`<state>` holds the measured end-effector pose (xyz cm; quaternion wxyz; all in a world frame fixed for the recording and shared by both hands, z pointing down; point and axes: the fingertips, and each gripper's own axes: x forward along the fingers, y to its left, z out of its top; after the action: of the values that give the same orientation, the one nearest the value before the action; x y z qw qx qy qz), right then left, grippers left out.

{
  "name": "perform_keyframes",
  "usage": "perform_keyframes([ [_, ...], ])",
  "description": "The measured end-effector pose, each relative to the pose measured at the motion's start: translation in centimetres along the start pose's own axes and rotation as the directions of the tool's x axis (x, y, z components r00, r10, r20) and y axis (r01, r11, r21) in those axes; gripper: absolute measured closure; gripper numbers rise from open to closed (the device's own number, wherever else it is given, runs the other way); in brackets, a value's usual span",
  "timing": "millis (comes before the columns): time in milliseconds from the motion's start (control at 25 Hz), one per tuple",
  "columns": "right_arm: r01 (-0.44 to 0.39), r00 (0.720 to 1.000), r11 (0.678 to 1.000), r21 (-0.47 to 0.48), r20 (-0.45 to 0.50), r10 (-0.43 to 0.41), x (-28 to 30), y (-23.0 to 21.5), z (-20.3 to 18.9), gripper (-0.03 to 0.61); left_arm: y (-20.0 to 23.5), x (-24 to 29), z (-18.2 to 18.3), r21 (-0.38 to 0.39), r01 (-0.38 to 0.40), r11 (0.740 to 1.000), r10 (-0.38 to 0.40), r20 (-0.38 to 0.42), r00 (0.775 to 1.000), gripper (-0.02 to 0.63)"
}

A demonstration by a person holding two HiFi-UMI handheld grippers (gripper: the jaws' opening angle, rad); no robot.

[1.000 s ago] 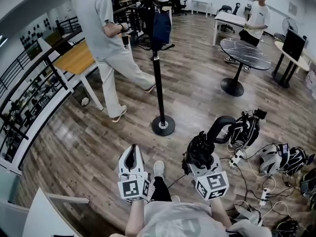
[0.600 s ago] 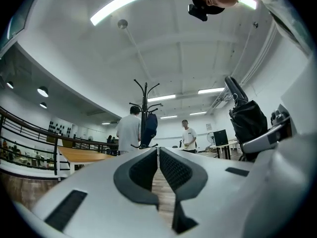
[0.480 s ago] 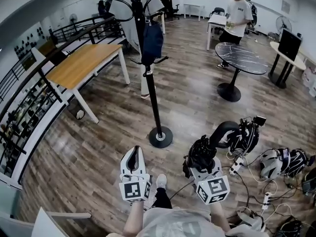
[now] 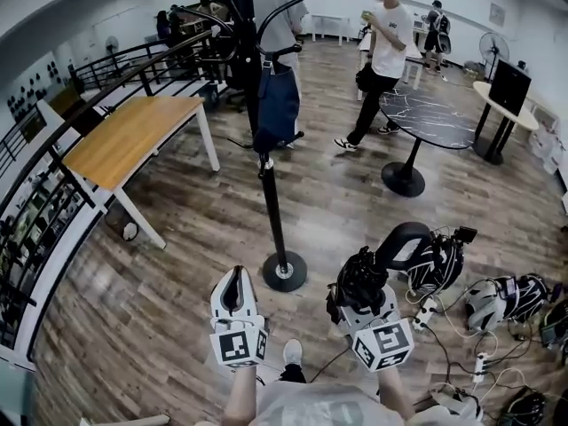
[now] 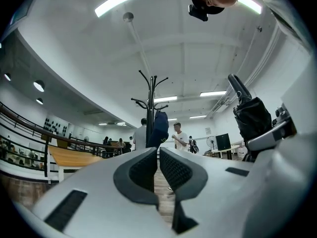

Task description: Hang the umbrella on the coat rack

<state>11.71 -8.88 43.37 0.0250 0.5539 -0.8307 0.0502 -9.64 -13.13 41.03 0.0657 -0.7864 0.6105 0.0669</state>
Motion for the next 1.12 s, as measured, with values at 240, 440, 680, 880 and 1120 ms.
perform_keyframes([
  [240,0.005,1.000,1.000,0.006,0.012,-0.005,7.6,0.8,1.5,0.313,5.4,5.2,-0.4,0.007,0.003,1.000,-0.003,0.022,1.000,0.575],
  [440,0.003,1.000,1.000,0.011,0.025,-0.004,11.9,1.5,2.5,0.313,8.2,7.5,-0.3,0.021,0.003,1.000,-0.003,0.046,0.999,0.575],
  [680,-0.019,1.000,1.000,0.015,0.017,0.019,13.9,0.9,2.7,0.313,7.8,9.2,-1.1,0.007,0.009,1.000,-0.009,0.036,0.999,0.575],
  [880,-0.054,0.999,0.999,-0.003,0.008,0.054,14.9,0.9,2.5,0.313,7.2,9.8,-0.5,0.011,0.003,1.000,-0.004,0.051,0.999,0.575],
  [1120,-0.085,0.996,0.996,0.006,0.010,0.085,15.3,-0.2,2.7,0.313,6.4,10.2,0.0,0.020,-0.040,0.999,0.039,0.058,0.998,0.575],
])
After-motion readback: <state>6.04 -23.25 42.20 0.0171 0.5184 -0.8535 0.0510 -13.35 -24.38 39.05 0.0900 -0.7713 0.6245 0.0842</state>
